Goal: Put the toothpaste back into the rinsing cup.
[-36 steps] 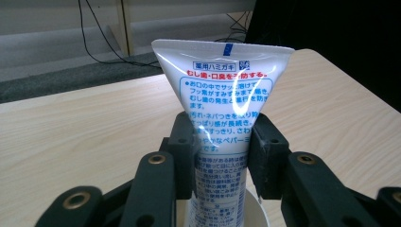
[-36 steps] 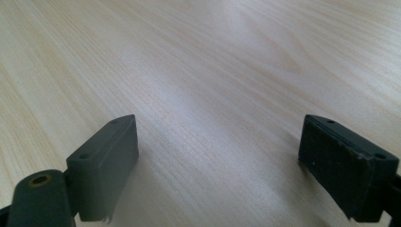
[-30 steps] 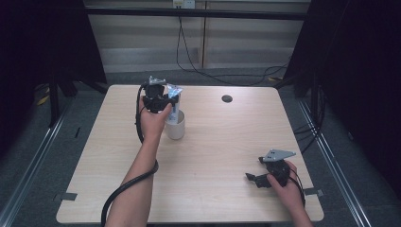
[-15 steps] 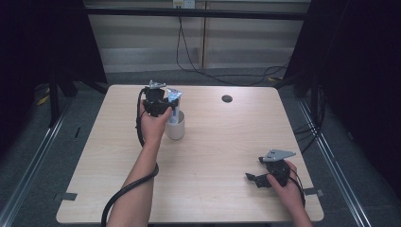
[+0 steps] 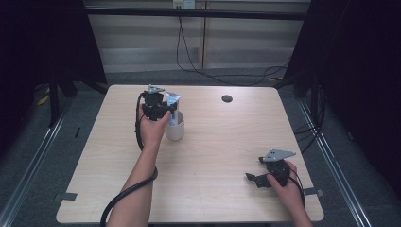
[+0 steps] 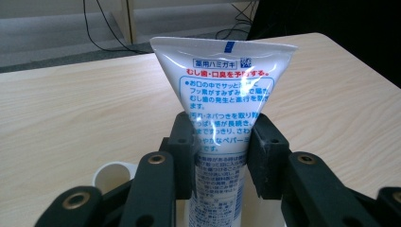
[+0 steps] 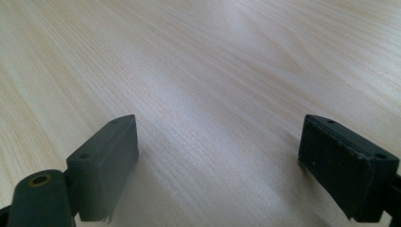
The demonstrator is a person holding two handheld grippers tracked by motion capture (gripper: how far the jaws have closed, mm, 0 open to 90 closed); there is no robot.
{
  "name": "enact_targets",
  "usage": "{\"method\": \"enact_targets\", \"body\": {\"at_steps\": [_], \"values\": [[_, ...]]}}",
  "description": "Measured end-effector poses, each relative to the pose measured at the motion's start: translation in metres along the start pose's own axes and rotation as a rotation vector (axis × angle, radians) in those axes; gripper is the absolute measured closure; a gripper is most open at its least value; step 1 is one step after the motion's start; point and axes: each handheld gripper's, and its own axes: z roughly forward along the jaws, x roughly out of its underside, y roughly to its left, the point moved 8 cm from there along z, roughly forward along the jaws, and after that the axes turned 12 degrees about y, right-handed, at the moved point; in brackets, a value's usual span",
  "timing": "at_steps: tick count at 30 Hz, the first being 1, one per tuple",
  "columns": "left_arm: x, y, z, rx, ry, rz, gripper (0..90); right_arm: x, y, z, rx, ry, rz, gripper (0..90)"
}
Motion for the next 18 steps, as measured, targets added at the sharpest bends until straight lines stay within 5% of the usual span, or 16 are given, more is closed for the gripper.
{"method": "enact_targets", "body": {"at_steps": [18], "values": [[0.014,-0.006,0.006,-0.003,0.008,0.007,66.3,0.000,0.000,0.000,0.000,0.000,0.000,12.4]]}}
